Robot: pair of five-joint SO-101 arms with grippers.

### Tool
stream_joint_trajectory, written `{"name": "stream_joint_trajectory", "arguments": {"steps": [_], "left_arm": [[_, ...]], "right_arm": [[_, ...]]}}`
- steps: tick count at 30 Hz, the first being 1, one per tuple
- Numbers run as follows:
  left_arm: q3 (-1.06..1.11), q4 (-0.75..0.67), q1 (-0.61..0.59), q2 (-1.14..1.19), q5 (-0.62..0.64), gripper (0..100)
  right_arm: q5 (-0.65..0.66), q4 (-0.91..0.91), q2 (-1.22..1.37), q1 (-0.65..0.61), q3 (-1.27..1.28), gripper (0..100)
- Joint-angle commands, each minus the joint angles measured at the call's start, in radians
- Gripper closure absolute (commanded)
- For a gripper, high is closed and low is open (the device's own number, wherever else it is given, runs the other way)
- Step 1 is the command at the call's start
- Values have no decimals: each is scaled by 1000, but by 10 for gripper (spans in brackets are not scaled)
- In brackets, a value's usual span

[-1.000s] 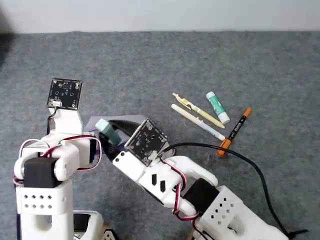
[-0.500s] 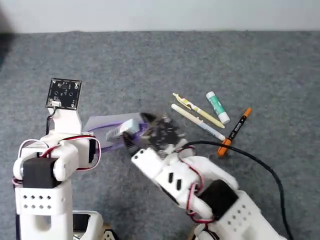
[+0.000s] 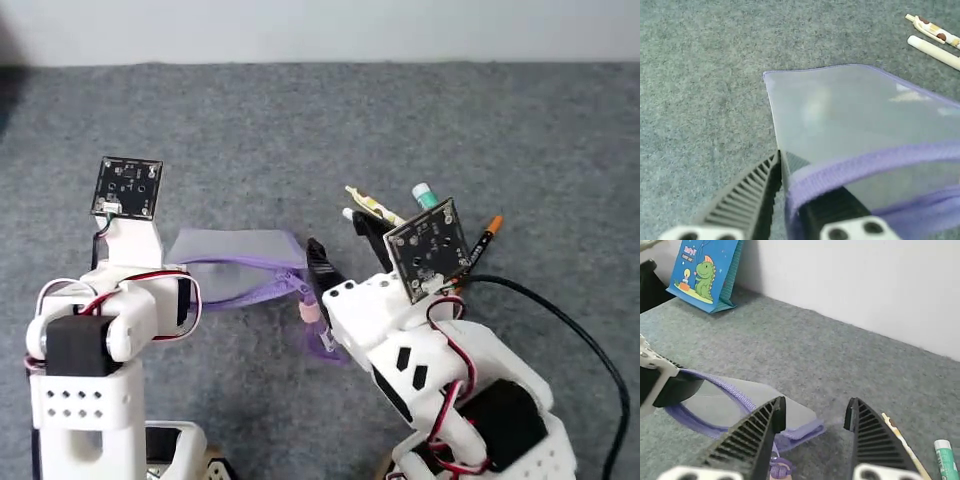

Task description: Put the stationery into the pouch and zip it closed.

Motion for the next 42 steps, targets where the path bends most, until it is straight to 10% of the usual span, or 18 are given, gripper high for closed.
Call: {"name": "stream_joint_trajectory", "arguments": {"steps": [1,11,42], "left_arm": [[-4,-18,0,-8,11,988],[-4,-17,0,-8,11,988],[33,-23,0,-9,11,988]], "right_arm": [[-28,30,-10,68,-46,794],[-71,79,314,300,-64,794],[333,318,1771,410,-1140,791]]}}
